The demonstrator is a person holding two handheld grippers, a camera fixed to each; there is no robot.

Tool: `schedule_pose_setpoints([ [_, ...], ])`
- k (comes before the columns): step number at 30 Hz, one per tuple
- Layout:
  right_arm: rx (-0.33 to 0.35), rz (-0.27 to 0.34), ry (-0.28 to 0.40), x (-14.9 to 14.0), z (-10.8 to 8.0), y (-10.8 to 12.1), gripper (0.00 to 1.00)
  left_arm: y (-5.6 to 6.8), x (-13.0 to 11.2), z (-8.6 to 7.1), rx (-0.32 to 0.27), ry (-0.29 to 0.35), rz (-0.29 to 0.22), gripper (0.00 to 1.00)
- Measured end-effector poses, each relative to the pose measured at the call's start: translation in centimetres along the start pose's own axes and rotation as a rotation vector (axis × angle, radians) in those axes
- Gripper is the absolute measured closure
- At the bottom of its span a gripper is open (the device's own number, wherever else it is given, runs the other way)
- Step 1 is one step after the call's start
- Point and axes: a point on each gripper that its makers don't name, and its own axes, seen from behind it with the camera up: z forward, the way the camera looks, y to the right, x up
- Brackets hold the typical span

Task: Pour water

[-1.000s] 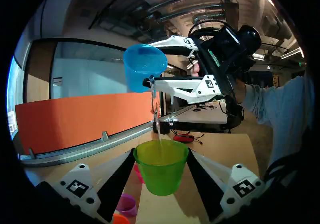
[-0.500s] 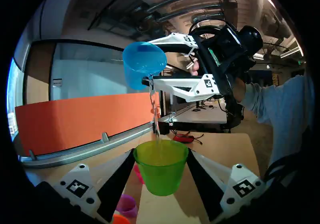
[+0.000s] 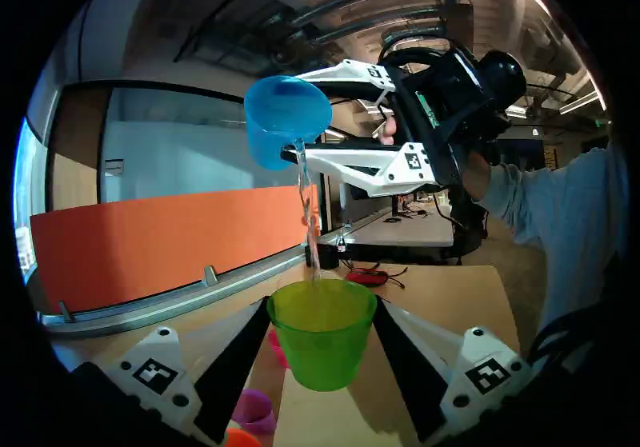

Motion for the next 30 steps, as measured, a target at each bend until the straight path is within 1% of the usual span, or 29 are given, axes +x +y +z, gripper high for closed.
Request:
schedule_pose_setpoints([
  [30, 0.0, -0.111, -0.008, 0.28, 0.89, 0.57, 0.1, -0.07, 0.16, -0.02, -0.003, 0.006, -0.002, 0.11],
])
